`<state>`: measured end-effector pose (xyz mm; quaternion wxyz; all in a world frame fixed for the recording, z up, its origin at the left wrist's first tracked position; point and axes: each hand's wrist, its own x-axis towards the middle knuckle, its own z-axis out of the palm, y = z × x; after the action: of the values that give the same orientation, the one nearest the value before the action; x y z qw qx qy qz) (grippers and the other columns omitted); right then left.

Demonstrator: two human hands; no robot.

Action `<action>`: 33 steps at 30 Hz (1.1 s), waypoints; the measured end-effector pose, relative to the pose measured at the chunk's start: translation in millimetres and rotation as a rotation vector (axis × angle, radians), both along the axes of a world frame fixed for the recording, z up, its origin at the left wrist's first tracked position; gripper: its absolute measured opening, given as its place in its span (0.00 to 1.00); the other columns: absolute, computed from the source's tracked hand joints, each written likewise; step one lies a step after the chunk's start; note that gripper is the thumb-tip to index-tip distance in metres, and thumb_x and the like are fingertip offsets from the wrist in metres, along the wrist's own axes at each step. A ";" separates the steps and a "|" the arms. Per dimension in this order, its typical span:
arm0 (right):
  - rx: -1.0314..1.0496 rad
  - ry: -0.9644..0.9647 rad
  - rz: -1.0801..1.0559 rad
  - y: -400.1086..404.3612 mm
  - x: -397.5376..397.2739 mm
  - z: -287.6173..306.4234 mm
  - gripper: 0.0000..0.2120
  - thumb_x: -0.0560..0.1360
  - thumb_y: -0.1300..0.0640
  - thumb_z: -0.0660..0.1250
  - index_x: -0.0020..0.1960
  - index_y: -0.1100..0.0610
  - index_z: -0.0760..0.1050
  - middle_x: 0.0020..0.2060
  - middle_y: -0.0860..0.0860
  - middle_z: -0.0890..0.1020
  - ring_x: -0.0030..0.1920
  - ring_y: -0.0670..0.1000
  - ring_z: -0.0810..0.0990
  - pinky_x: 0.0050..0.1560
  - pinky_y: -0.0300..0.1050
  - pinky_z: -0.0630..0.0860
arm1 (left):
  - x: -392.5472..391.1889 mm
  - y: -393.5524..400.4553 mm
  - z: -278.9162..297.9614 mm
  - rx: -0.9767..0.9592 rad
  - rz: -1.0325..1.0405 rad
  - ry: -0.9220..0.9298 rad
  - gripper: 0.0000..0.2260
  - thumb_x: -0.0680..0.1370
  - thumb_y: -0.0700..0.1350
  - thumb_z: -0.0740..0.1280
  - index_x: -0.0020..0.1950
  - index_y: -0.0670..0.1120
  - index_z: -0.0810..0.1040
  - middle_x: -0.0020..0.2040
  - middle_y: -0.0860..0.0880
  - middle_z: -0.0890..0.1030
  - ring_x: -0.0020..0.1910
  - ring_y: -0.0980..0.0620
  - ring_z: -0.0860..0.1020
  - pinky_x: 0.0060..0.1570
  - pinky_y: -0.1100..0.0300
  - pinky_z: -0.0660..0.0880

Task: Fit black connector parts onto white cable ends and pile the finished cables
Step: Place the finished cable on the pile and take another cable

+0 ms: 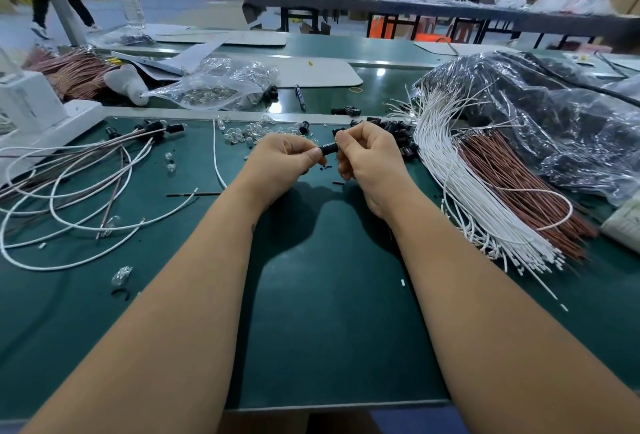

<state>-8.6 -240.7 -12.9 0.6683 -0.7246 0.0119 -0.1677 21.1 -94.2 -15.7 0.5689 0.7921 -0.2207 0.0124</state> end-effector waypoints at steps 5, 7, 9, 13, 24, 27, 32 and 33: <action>-0.100 -0.043 -0.100 3.2 1.4 1.7 0.09 0.80 0.60 0.62 0.41 0.55 0.72 0.31 0.49 0.75 0.29 0.46 0.70 0.32 0.39 0.69 | 2.1 -4.0 0.0 -0.030 0.015 0.066 0.10 0.80 0.39 0.62 0.42 0.45 0.81 0.26 0.53 0.68 0.23 0.60 0.63 0.25 0.69 0.60; -0.073 -0.065 -0.162 0.4 1.7 3.3 0.08 0.80 0.59 0.62 0.42 0.55 0.73 0.32 0.49 0.75 0.29 0.46 0.71 0.34 0.41 0.70 | 4.1 -3.3 0.9 -0.105 0.012 0.123 0.12 0.81 0.35 0.59 0.43 0.45 0.79 0.26 0.52 0.68 0.22 0.61 0.63 0.24 0.70 0.60; -0.026 -0.062 -0.210 -3.6 1.1 4.3 0.06 0.80 0.58 0.62 0.45 0.55 0.74 0.34 0.49 0.76 0.30 0.46 0.71 0.35 0.41 0.71 | 5.4 0.0 2.1 -0.179 -0.013 0.164 0.14 0.80 0.33 0.57 0.44 0.46 0.78 0.25 0.53 0.70 0.21 0.61 0.63 0.22 0.71 0.60; 0.124 -0.069 -0.207 -6.5 -1.1 6.3 0.06 0.80 0.59 0.63 0.45 0.55 0.74 0.30 0.49 0.75 0.27 0.44 0.70 0.28 0.35 0.69 | 7.2 5.1 4.1 -0.281 -0.131 0.198 0.18 0.82 0.37 0.56 0.39 0.52 0.78 0.29 0.55 0.75 0.27 0.59 0.65 0.25 0.69 0.61; 0.235 -0.030 -0.041 -2.3 -1.7 8.1 0.06 0.76 0.67 0.64 0.46 0.58 0.78 0.31 0.51 0.78 0.28 0.47 0.74 0.30 0.38 0.73 | 2.6 3.0 2.9 -0.280 -0.193 0.118 0.20 0.82 0.38 0.59 0.35 0.55 0.79 0.30 0.56 0.74 0.30 0.57 0.65 0.32 0.66 0.61; 0.240 -0.026 -0.008 -1.2 -3.1 9.1 0.06 0.76 0.65 0.65 0.43 0.58 0.77 0.28 0.50 0.77 0.26 0.48 0.73 0.28 0.39 0.72 | 2.9 2.7 2.4 -0.258 -0.157 0.083 0.18 0.82 0.38 0.59 0.37 0.53 0.78 0.29 0.57 0.74 0.30 0.58 0.66 0.31 0.68 0.63; 0.312 -0.031 0.116 0.5 -4.4 11.0 0.08 0.75 0.66 0.64 0.38 0.58 0.75 0.27 0.51 0.76 0.25 0.48 0.71 0.26 0.39 0.68 | 5.4 2.9 0.2 -0.180 -0.077 0.033 0.18 0.83 0.37 0.57 0.40 0.53 0.77 0.31 0.54 0.74 0.31 0.57 0.66 0.33 0.68 0.64; 0.308 -0.035 0.134 1.1 -4.2 10.8 0.08 0.74 0.66 0.63 0.38 0.58 0.75 0.27 0.51 0.76 0.25 0.48 0.70 0.26 0.39 0.67 | 6.0 3.0 -0.2 -0.163 -0.057 0.025 0.18 0.83 0.37 0.57 0.40 0.54 0.78 0.32 0.52 0.73 0.32 0.55 0.66 0.34 0.66 0.64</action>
<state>-12.8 -239.6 -2.0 0.7812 -0.6098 -0.0224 -0.1316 27.0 -91.2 -15.9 0.6344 0.7366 -0.2342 0.0045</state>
